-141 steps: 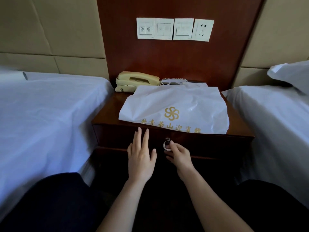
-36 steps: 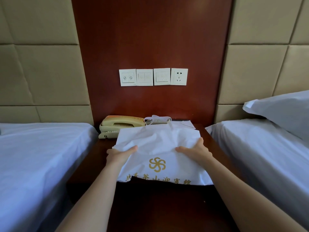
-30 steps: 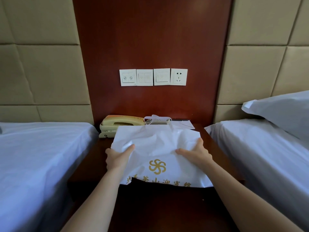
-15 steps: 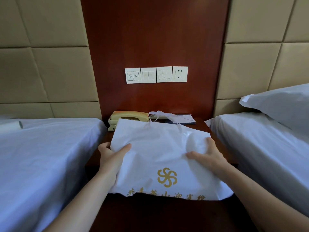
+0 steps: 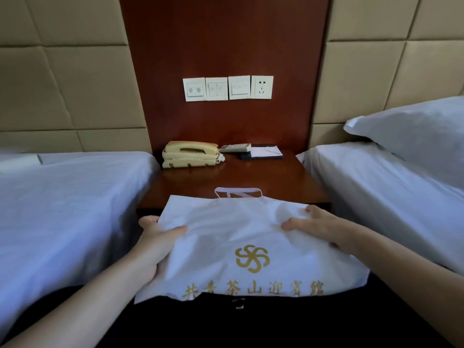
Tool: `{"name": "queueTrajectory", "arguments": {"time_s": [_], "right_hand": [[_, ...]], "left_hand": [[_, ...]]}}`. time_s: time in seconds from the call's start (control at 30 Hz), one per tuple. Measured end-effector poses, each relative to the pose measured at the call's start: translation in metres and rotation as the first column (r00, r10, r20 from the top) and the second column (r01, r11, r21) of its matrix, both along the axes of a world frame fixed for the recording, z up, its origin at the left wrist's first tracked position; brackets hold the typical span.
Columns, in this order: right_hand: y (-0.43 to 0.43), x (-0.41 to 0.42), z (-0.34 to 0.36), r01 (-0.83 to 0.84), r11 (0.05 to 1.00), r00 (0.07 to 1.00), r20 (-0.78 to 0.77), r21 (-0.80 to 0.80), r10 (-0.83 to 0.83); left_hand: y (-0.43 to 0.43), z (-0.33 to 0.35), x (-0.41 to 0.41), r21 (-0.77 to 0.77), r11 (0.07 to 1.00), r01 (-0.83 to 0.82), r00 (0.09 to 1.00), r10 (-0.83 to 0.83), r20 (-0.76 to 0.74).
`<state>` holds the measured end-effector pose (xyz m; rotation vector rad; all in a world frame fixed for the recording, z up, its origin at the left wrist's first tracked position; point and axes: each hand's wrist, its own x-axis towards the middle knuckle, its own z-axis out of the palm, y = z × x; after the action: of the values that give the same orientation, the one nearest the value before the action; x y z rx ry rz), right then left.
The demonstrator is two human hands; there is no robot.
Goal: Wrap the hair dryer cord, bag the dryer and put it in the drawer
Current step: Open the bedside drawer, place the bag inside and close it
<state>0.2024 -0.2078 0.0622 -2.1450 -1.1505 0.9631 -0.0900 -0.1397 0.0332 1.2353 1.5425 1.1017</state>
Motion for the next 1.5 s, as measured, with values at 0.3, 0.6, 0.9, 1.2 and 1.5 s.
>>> {"name": "queueTrajectory", "arguments": {"time_s": [0.3,0.6,0.9,1.2,1.5], "right_hand": [[0.018,0.013,-0.028,-0.052,0.979,0.994,0.086,-0.196,0.070],[0.055,0.022,-0.048,-0.039,0.992,0.998,0.051,-0.120,0.045],[0.062,0.018,-0.082,0.017,1.000,0.978,0.206,0.017,-0.020],[0.053,0.004,-0.095,0.008,0.992,0.810,0.581,0.123,-0.079],[0.063,-0.027,-0.096,-0.562,0.804,0.612,0.751,0.195,0.246]], "left_hand": [[0.015,-0.010,0.008,-0.193,0.939,0.283,0.929,-0.319,-0.189],[0.064,-0.028,0.029,-0.234,0.920,0.314,0.875,-0.376,-0.305],[0.075,-0.070,0.042,-0.069,0.963,0.260,0.777,-0.251,-0.577],[0.064,-0.076,0.045,-0.039,0.996,0.085,0.544,-0.080,-0.835],[0.044,-0.062,0.078,0.134,0.744,0.655,0.367,-0.158,-0.917]]}}
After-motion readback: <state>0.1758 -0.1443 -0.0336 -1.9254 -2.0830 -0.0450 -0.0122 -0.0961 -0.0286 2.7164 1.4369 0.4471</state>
